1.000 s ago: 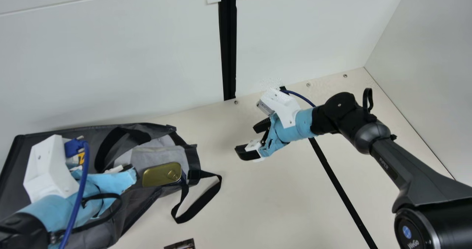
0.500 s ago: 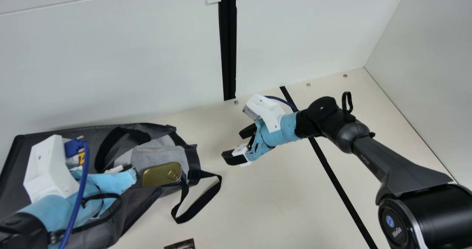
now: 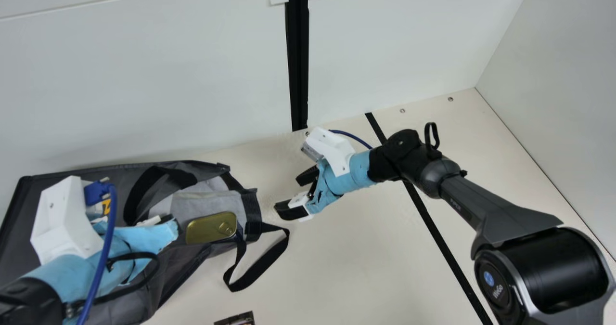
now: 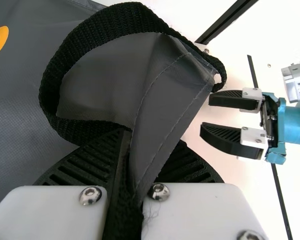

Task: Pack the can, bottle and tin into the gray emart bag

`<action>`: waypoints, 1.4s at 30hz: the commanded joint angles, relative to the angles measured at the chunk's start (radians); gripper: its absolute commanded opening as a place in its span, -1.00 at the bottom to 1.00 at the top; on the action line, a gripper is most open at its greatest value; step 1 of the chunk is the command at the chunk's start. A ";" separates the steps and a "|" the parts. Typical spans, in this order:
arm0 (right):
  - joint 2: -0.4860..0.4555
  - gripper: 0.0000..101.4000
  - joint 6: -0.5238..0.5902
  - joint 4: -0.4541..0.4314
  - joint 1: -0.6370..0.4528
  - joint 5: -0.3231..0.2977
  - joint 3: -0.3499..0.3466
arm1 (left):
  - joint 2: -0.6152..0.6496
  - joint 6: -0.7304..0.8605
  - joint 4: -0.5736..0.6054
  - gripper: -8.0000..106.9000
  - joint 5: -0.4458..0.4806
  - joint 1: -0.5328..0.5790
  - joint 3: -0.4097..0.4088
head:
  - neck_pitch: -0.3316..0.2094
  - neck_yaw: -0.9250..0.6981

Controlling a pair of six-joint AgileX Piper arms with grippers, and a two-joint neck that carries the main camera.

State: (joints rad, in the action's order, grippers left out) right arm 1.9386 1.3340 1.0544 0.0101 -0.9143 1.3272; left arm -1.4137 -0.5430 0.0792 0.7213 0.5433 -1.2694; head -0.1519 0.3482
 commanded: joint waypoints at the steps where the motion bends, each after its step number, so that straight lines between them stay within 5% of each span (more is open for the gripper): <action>1: 0.007 0.79 -0.001 0.006 0.008 0.003 0.005 | 0.000 0.000 0.000 -0.68 0.000 0.000 0.000 | -0.023 0.001; 42: 0.244 0.79 -0.017 0.068 0.192 0.016 0.245 | 0.000 0.000 0.000 -0.68 0.000 0.000 0.000 | -0.023 0.001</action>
State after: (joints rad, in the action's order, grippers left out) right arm 2.1797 1.3177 1.1249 0.2009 -0.8969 1.5675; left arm -1.4137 -0.5430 0.0792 0.7213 0.5433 -1.2694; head -0.1519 0.3482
